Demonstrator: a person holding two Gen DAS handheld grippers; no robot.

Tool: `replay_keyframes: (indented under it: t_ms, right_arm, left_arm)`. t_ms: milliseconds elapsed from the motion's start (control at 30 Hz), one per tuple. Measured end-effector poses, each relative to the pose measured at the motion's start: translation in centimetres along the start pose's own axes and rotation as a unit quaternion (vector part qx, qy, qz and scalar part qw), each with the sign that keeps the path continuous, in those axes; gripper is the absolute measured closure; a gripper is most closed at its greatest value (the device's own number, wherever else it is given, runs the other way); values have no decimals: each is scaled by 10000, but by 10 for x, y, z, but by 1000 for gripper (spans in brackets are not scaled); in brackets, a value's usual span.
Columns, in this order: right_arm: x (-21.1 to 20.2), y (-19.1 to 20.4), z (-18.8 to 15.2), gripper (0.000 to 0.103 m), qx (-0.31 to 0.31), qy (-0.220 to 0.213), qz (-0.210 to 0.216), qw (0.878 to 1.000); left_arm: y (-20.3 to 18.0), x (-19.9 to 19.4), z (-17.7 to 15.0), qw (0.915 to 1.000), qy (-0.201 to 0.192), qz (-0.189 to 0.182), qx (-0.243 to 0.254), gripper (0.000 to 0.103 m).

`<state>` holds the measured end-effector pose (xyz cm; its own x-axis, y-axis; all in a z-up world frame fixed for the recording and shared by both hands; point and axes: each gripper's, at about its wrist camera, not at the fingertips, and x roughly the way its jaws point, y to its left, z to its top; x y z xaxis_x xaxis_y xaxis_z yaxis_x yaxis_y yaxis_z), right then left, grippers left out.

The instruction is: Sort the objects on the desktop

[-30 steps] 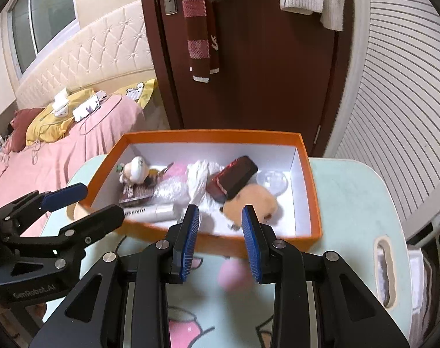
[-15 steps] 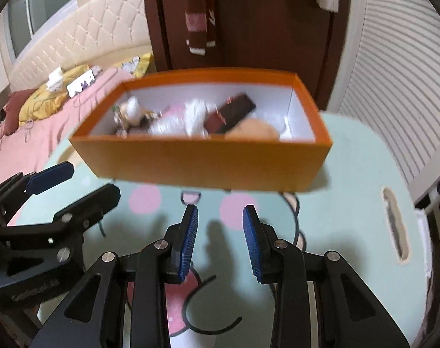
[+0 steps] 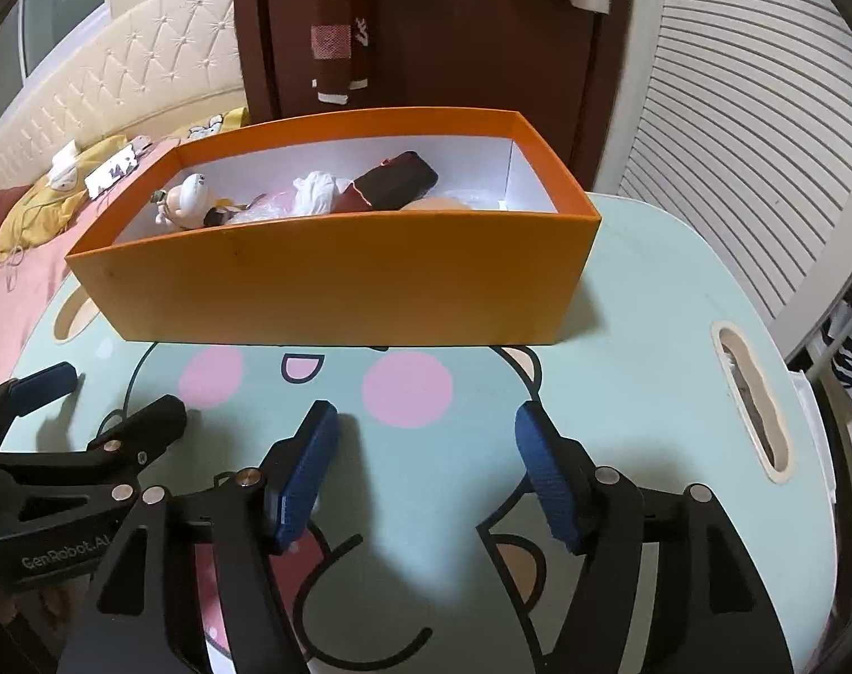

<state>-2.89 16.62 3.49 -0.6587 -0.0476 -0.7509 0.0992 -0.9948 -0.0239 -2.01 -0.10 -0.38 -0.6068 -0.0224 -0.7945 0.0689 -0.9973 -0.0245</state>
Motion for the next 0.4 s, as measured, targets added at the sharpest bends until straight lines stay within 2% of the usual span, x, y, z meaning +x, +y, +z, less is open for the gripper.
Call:
replay_keyframes:
  t_ms: [400]
  right_arm:
    - [2,0,2,35,-13,3,10,10000]
  left_arm:
    - [5,-2,1,9999,-16,70,-75,0]
